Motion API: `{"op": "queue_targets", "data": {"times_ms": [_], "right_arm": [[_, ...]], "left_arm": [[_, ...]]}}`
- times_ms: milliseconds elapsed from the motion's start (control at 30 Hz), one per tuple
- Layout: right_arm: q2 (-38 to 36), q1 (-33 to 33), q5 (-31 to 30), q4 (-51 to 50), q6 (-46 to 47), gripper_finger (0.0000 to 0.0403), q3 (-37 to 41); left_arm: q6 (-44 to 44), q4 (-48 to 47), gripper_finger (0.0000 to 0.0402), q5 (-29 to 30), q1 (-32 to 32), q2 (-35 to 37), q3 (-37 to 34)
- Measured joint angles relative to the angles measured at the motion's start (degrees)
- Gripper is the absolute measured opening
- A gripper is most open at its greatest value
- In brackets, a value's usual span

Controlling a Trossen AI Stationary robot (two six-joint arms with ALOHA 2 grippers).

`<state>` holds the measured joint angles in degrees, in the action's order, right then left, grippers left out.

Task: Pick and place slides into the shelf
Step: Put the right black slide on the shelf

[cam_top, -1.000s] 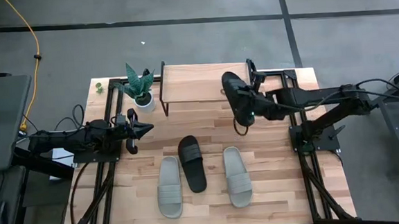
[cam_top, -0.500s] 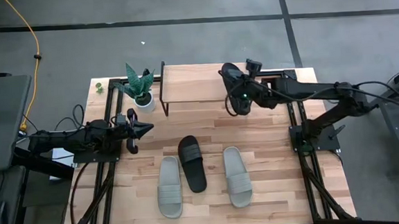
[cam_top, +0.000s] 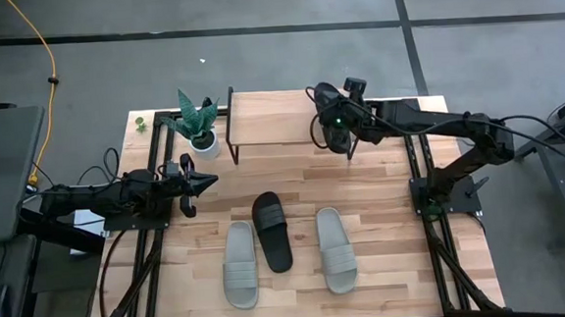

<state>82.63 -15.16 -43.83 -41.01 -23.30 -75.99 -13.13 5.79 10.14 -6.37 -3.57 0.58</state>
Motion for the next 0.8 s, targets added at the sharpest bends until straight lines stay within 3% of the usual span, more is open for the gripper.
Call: {"op": "queue_targets", "data": {"times_ms": [300,800], "right_arm": [[0.1,-2.6,5.0,3.1,-4.2,0.0,0.0],[6.3,-7.2,6.8,4.1,-6.2,0.0,0.0]], "left_arm": [[0.0,0.0,0.0001,0.0,0.0,0.0,0.0],[-0.1,-0.4,0.0001,0.0,0.0,0.0,0.0]]}}
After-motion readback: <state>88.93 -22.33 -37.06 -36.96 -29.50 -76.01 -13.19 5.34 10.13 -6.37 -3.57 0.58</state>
